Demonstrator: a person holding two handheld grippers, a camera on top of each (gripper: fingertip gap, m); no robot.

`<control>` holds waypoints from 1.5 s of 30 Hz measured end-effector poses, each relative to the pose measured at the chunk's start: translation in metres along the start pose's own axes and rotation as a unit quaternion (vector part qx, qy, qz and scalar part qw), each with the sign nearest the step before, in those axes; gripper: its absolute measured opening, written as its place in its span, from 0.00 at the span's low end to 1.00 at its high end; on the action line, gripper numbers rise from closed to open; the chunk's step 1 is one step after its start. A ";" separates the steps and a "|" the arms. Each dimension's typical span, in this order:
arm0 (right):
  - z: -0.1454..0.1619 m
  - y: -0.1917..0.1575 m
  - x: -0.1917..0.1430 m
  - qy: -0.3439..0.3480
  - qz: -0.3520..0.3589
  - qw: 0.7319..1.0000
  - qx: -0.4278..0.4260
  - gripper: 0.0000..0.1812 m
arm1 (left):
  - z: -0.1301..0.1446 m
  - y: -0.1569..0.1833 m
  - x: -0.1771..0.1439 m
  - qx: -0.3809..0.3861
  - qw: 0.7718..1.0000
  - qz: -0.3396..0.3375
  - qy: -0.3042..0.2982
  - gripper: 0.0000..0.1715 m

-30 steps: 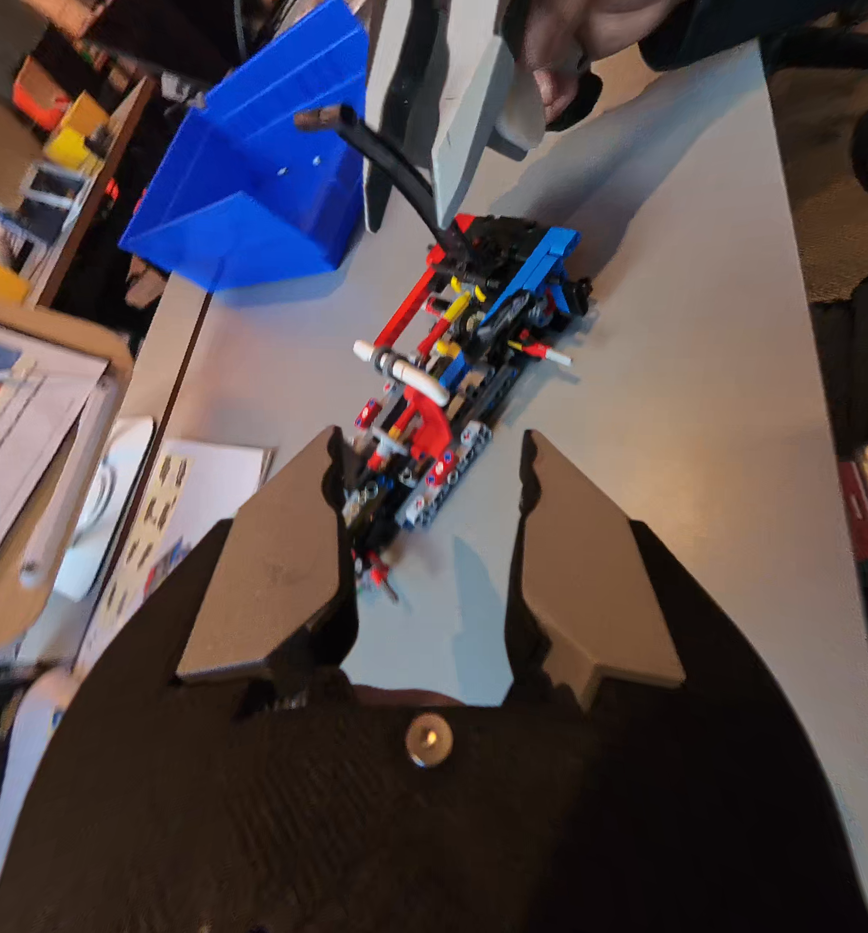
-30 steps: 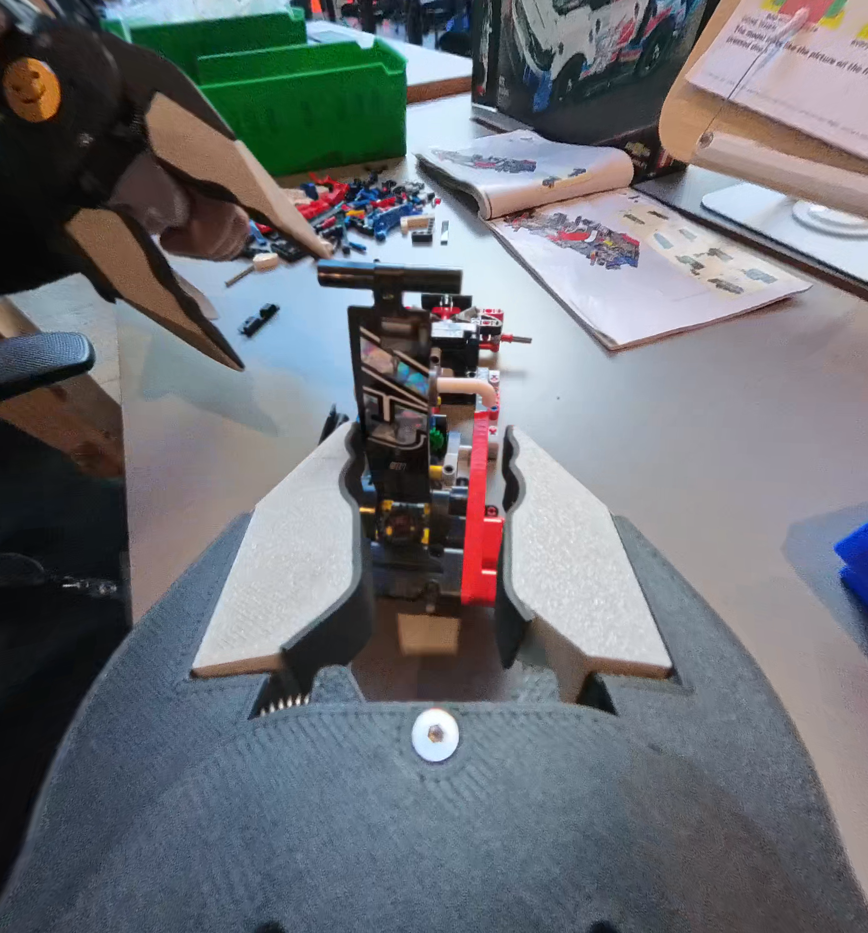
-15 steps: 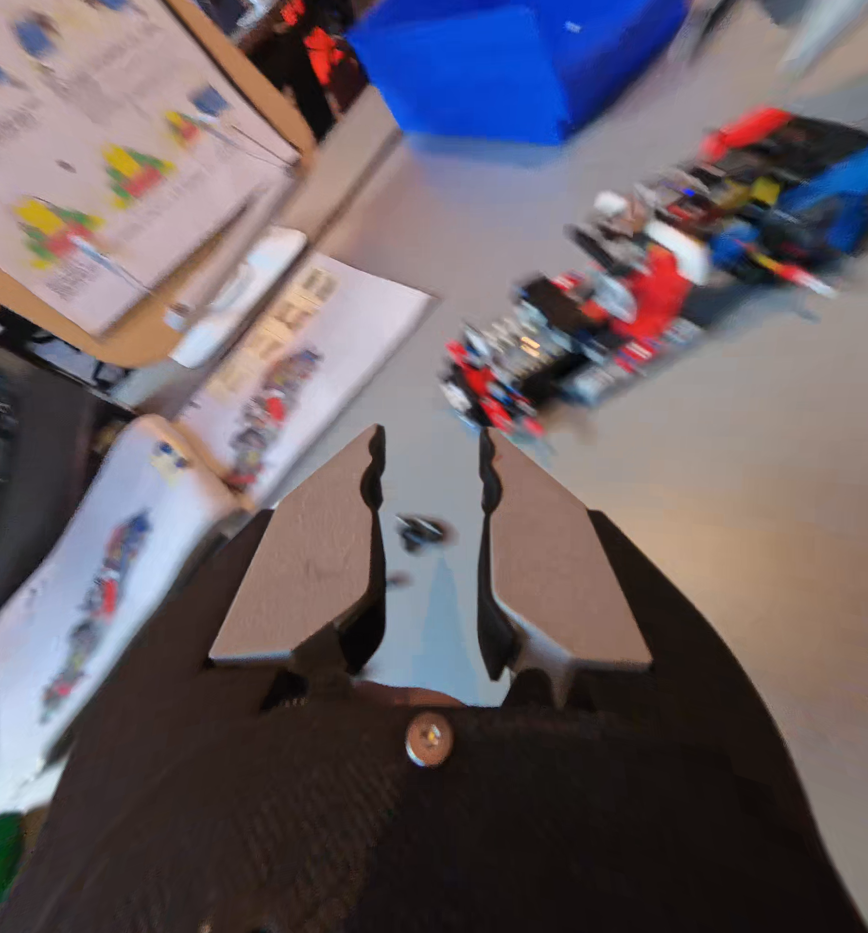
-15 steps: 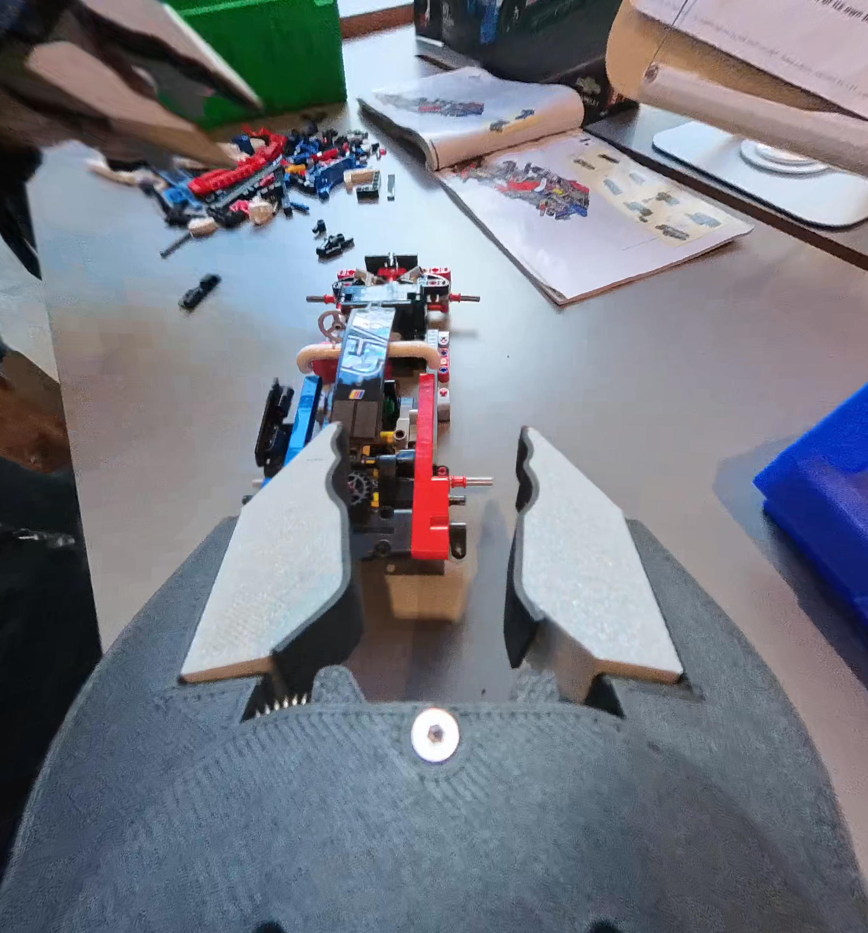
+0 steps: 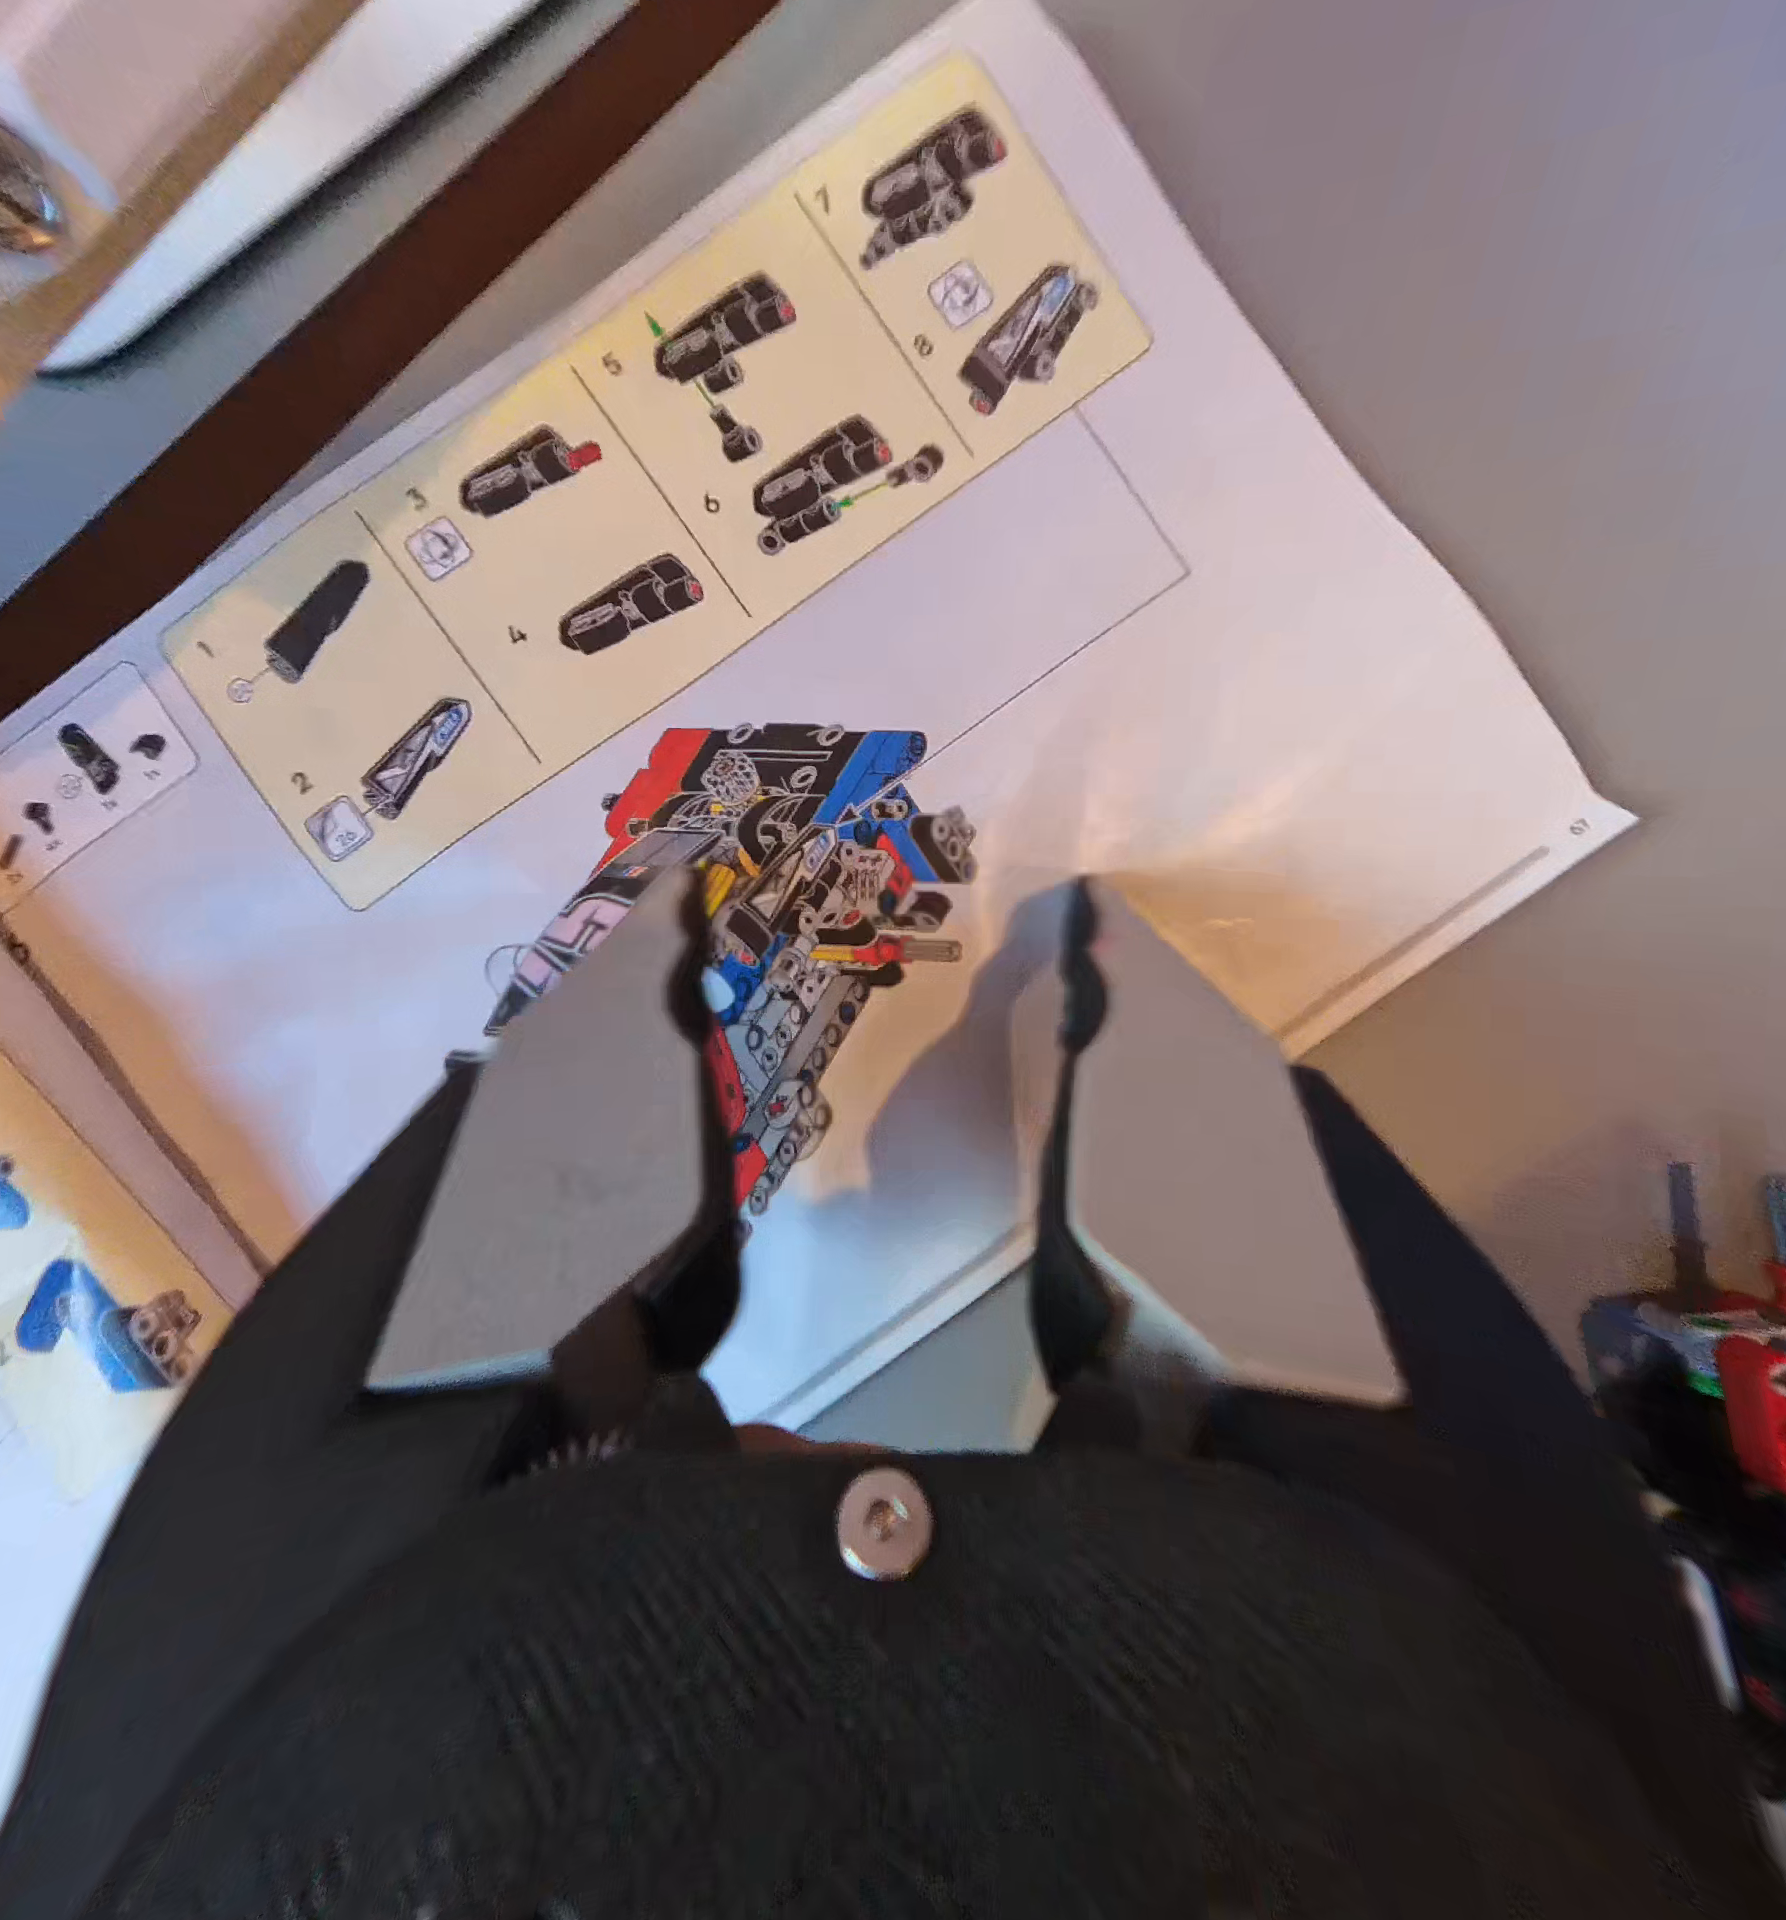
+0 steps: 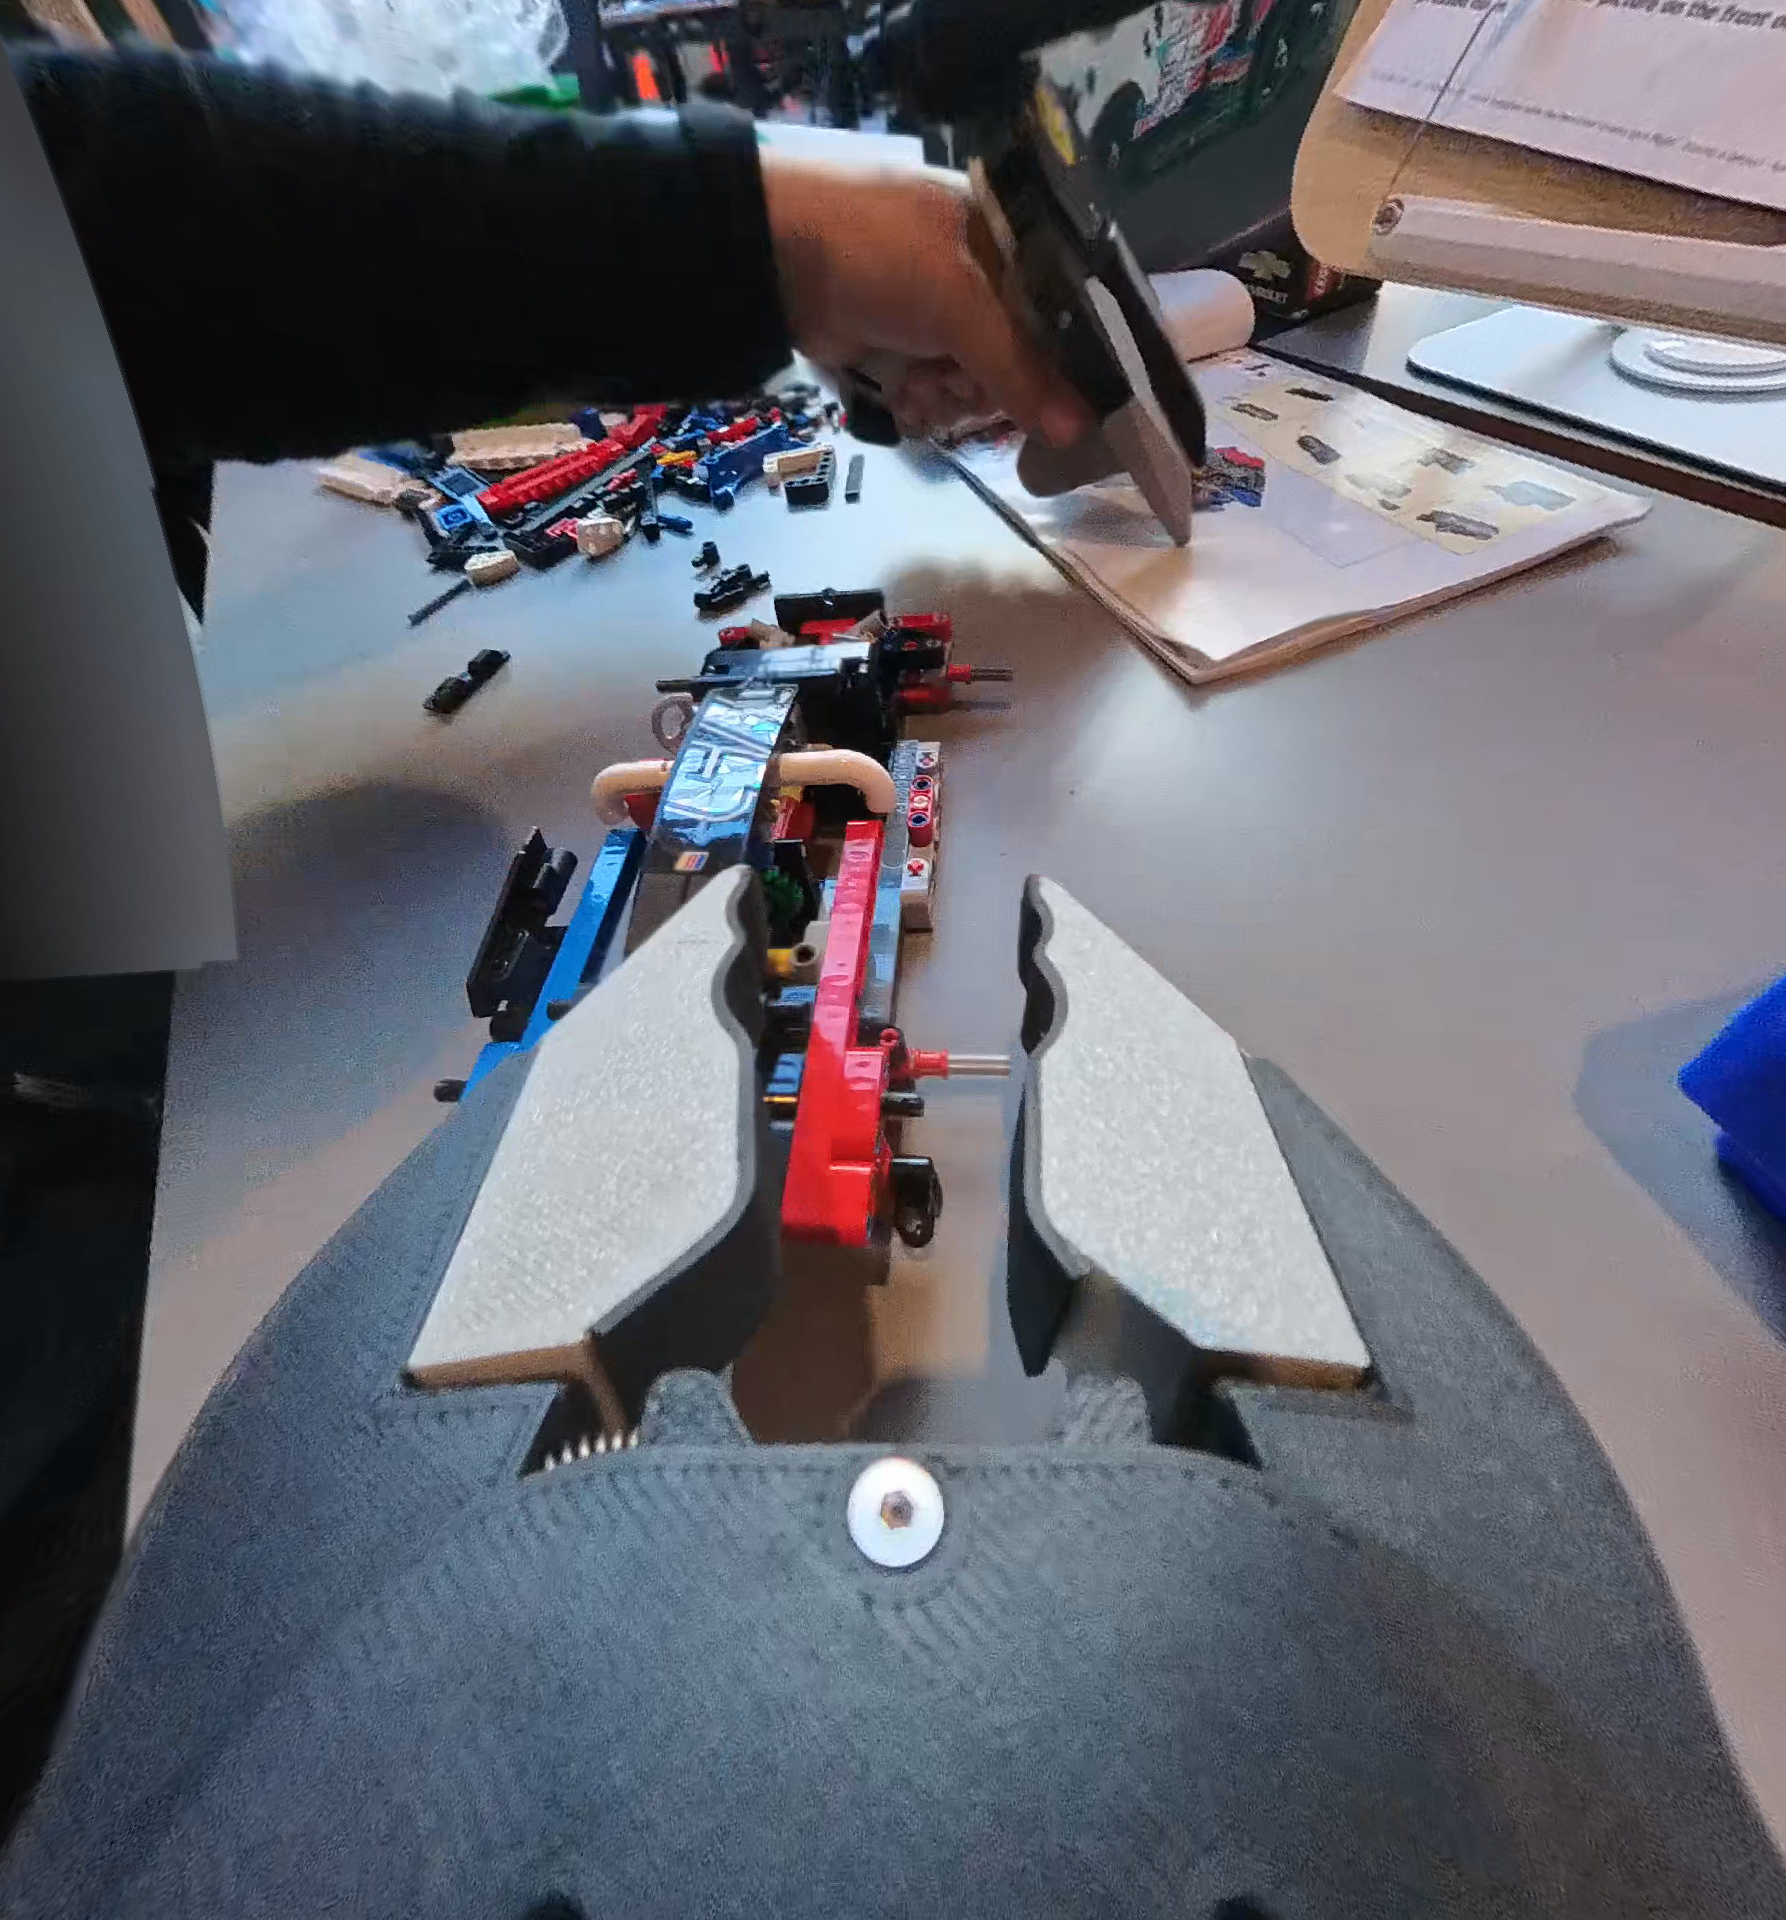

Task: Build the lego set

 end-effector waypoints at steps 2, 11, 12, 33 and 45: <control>-0.003 0.002 -0.003 -0.007 -0.009 1.000 -0.005 0.25 | 0.009 -0.001 -0.002 0.007 0.999 0.007 0.030 0.04; -0.069 0.039 0.036 -0.116 0.039 0.990 -0.068 0.22 | 0.013 -0.005 -0.003 -0.007 0.999 0.022 0.039 0.00; -0.083 0.049 0.051 -0.141 0.070 0.983 -0.093 0.22 | 0.013 -0.005 -0.003 -0.008 0.999 0.023 0.040 0.00; -0.201 0.082 0.201 -0.186 0.153 0.913 -0.329 0.00 | 0.029 0.025 -0.074 0.102 0.972 0.068 0.200 0.01; -0.289 0.055 0.201 -0.031 0.063 0.978 -0.197 0.00 | 0.122 -0.088 -0.114 -0.162 0.948 -0.031 0.272 0.00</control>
Point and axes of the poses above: each gripper's, where its closed fingertips meet, x out along the fingers, z out of its underside, y = z × x across the jaws, the point moved 9 cm from there along -x, back along the fingers, and after that the axes turned 12 degrees about -y, right-handed, at the moved point
